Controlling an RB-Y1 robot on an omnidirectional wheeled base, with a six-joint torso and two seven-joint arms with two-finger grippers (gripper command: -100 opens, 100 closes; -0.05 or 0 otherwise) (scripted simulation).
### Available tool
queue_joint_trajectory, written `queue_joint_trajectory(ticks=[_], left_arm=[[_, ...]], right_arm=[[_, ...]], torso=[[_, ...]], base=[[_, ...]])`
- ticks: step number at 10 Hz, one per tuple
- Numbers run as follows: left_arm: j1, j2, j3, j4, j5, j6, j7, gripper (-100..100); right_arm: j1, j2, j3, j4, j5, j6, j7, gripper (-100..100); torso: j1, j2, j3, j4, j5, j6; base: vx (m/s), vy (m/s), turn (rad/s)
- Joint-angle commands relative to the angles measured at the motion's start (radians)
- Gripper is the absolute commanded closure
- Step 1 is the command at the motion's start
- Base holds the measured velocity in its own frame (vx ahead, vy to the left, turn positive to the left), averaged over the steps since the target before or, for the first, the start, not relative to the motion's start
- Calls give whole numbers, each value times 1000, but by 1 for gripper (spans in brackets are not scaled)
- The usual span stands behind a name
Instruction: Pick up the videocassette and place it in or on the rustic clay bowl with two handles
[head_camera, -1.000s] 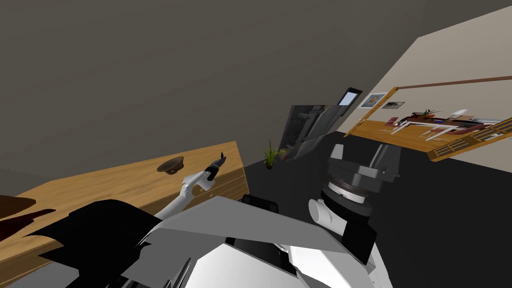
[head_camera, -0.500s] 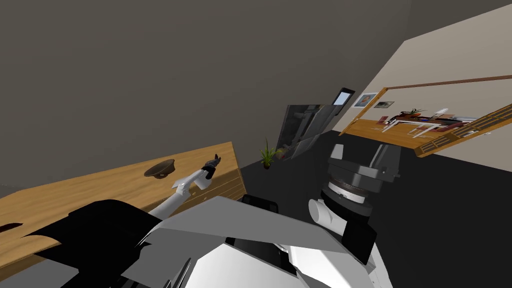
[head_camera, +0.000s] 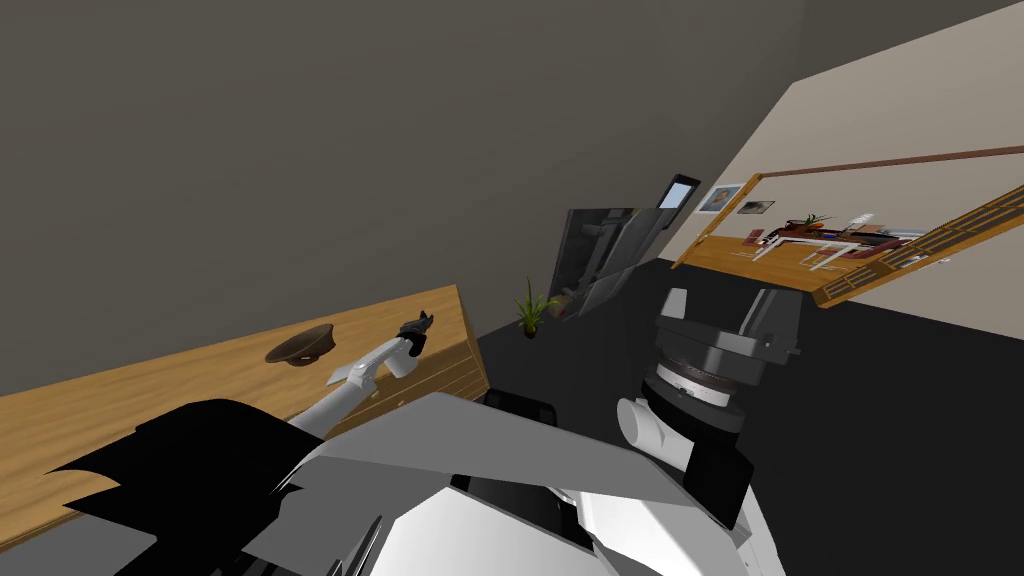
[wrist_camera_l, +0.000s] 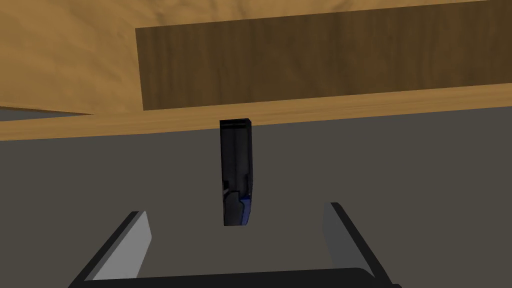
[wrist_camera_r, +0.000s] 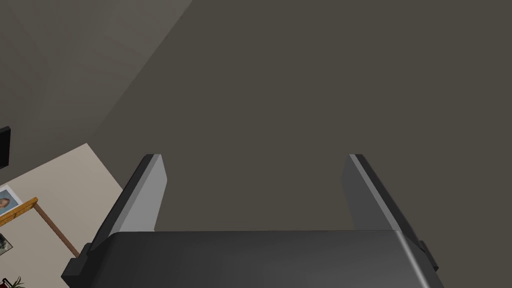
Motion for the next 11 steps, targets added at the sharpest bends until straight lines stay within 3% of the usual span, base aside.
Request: queue_joint_trajectory(ticks=[1,2,3,4,8,9,10,11], left_arm=[[0,0,0,0,0,0,0,0],[-14,-13,3,31,-9,-15,1,-100],[-8,-6,1,15,-3,-5,-1,-100],[-9,-7,1,17,-3,-7,-1,100],[-9,-7,2,17,-3,-5,-1,100],[-9,-7,2,17,-3,-5,-1,0],[-9,-7,2,17,-3,-5,-1,100],[-9,-7,2,17,-3,-5,-1,0]], right_arm=[[0,0,0,0,0,0,0,0],[0,0,0,0,0,0,0,0],[0,0,0,0,0,0,0,0],[0,0,0,0,0,0,0,0],[0,0,0,0,0,0,0,0],[0,0,0,0,0,0,0,0],[0,0,0,0,0,0,0,0],[0,0,0,0,0,0,0,0]], torso=[[0,0,0,0,0,0],[1,1,0,0,0,0],[4,-2,-1,0,1,0],[4,-2,-1,0,1,0],[2,0,0,0,1,1],[2,0,0,0,1,1],[2,0,0,0,1,1],[2,0,0,0,1,1]], base=[[0,0,0],[64,45,-38],[40,31,-16],[0,0,0],[0,1,3],[0,0,0],[0,0,0],[0,0,0]])
